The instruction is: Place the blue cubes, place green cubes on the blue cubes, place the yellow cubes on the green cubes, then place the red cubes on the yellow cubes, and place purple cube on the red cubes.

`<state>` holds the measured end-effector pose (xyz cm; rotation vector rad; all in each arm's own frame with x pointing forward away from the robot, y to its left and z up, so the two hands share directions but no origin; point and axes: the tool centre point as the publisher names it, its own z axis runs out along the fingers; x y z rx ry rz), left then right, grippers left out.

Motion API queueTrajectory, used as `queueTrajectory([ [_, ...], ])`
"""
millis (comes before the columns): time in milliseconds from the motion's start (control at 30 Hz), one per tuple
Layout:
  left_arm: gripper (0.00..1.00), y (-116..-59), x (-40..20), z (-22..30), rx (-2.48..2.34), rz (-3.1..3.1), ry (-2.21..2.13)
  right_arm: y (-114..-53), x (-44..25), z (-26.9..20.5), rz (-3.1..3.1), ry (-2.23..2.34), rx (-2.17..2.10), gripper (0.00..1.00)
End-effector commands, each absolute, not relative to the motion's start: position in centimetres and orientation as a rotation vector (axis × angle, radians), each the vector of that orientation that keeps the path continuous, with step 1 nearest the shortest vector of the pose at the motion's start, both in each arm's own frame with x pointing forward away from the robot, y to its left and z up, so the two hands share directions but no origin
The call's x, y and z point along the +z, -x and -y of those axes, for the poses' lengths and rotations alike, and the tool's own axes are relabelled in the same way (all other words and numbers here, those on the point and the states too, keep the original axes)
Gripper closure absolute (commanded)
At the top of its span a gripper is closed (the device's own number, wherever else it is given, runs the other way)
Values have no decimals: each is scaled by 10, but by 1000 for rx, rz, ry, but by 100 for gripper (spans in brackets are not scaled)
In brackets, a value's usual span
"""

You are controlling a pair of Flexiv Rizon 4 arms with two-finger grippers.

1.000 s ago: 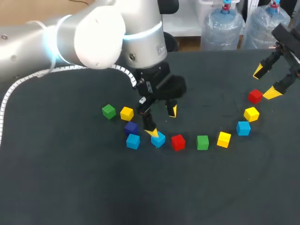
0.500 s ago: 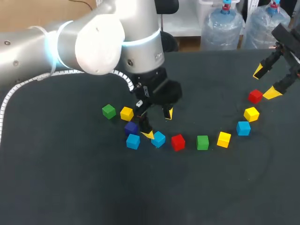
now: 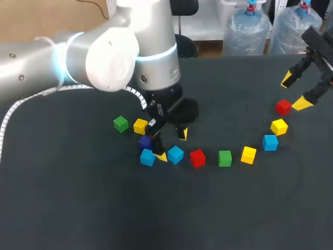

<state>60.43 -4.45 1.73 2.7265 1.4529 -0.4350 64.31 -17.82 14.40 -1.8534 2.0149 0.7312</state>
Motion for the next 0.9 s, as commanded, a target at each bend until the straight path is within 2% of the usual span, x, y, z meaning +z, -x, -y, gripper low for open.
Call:
queueTrajectory([
  [33,0,-608,13,45,-451,-1442,-2724,-644,144,178,-2013,1854,733,0],
  [533,0,-611,6,47,-469,-1429,-2716,-644,144,178,-2013,1854,733,0],
  [567,9,-611,5,47,-470,-1427,-2717,-644,144,178,-2013,1854,733,0],
  [600,24,-610,5,48,-471,-1426,-2717,-644,144,178,-2013,1854,733,0],
  [633,34,-609,5,49,-475,-1426,-2716,-644,144,178,-2013,1854,733,0],
  [667,38,-608,5,49,-477,-1425,-2715,-644,144,178,-2013,1854,733,0],
  [767,31,-605,5,52,-491,-1420,-2710,-644,144,178,-2013,1854,733,0],
  [833,34,-603,5,53,-497,-1418,-2710,-644,144,178,-2013,1854,733,0],
  [867,46,-603,5,53,-499,-1417,-2710,-644,144,178,-2013,1854,733,0],
  [900,49,-602,4,54,-502,-1415,-2710,-644,144,178,-2013,1854,733,0],
])
